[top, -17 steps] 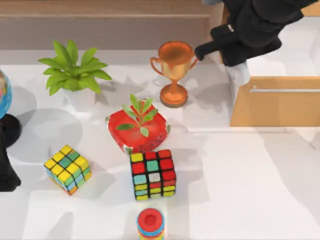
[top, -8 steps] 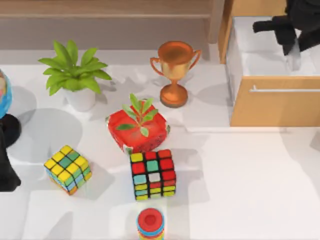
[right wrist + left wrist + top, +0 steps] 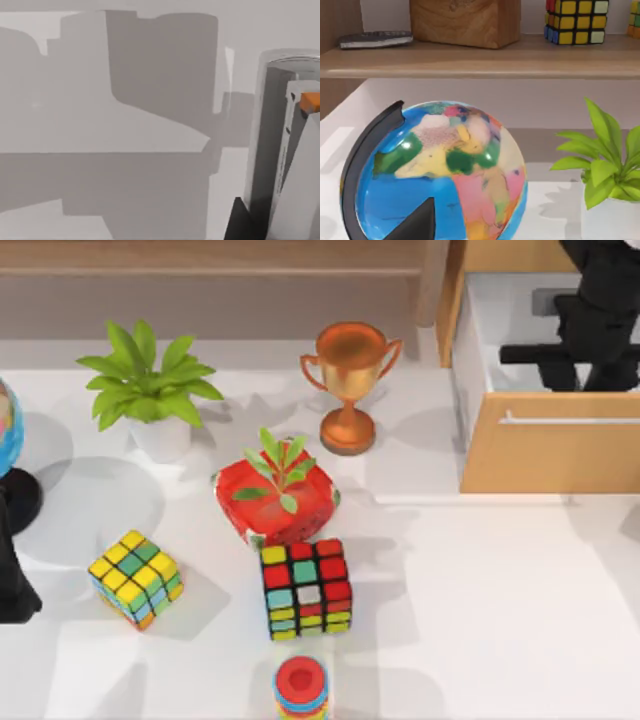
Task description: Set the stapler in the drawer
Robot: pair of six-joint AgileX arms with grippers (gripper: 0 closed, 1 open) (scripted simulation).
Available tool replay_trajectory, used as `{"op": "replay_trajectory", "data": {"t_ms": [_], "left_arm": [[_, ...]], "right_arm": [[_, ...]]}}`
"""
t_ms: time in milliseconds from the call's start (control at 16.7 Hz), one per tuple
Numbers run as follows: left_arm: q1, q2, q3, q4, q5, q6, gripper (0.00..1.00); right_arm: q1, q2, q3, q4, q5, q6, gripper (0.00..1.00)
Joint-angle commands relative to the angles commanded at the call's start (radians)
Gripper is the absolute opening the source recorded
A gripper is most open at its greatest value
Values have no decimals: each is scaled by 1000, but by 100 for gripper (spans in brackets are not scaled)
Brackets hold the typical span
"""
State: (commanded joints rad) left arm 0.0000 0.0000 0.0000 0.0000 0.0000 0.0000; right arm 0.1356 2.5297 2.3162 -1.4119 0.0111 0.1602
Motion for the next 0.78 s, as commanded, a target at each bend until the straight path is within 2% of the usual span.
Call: {"op": "replay_trajectory", "data": {"t_ms": [660,780], "left_arm": [[0,0,0,0,0,0,100],[0,0,0,0,0,0,100]], "right_arm": [[0,-3,-45,42,0,0,0],[0,-3,-45,42,0,0,15]]}}
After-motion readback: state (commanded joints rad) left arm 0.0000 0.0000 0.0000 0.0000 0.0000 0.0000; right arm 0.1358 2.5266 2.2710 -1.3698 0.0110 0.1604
